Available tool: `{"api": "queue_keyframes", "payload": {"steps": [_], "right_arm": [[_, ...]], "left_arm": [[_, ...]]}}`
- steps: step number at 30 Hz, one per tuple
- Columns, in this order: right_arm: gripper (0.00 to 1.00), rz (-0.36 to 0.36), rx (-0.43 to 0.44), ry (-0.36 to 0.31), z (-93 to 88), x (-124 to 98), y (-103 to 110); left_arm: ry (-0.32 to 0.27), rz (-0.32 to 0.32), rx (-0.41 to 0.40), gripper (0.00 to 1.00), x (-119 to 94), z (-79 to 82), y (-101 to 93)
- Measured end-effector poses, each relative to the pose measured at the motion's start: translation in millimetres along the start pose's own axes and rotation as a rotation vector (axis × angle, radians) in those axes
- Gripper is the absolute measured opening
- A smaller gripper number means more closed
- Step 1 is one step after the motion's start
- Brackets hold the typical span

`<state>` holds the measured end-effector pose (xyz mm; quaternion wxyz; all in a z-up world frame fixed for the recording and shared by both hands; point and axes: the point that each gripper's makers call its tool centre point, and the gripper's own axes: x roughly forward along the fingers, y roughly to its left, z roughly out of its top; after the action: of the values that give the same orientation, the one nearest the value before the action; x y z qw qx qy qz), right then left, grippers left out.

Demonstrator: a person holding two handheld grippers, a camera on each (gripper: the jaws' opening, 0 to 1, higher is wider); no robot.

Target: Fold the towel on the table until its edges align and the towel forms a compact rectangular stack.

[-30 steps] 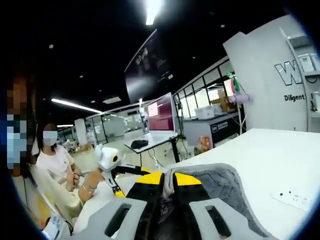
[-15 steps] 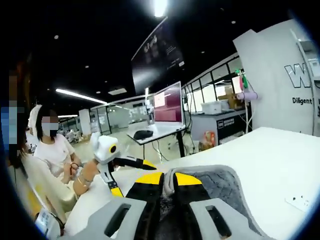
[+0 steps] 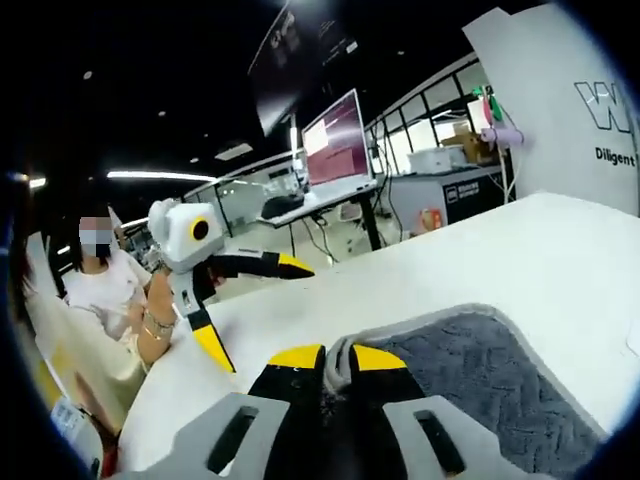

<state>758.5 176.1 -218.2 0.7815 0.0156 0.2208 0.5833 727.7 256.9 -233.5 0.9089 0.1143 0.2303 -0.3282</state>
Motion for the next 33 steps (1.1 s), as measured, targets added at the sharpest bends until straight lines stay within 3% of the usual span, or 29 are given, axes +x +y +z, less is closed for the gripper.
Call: {"api": "queue_keyframes", "payload": {"steps": [6, 9, 15, 18, 24, 29, 33], "right_arm": [[0.33, 0.006, 0.02, 0.067, -17.1, 5.6, 1.6], [0.4, 0.003, 0.042, 0.088, -20.8, 1.8, 0.7], [0.82, 0.032, 0.006, 0.159, -28.2, -13.1, 16.4], [0.88, 0.003, -0.065, 0.193, -33.3, -31.0, 19.8], [0.99, -0.072, -0.081, 0.181, -35.3, -77.1, 17.0], [0.99, -0.15, -0.096, 0.162, -37.1, -112.8, 6.0], [0.99, -0.243, -0.106, 0.165, -48.9, -146.3, -6.5]], "left_arm": [[-0.001, 0.003, -0.001, 0.96, -0.6, 0.6, 1.9], [-0.002, 0.002, -0.003, 0.96, -0.2, 0.6, 1.9], [-0.001, 0.0, -0.001, 0.96, -0.1, 0.6, 1.2], [-0.005, 0.003, -0.001, 0.96, -1.1, 1.5, 2.0], [-0.02, 0.009, -0.002, 0.95, -2.0, 4.7, 2.6], [-0.025, 0.005, -0.004, 0.95, -0.5, 5.4, 1.6], [-0.03, -0.003, -0.013, 0.95, 0.4, 6.1, 1.5]]}}
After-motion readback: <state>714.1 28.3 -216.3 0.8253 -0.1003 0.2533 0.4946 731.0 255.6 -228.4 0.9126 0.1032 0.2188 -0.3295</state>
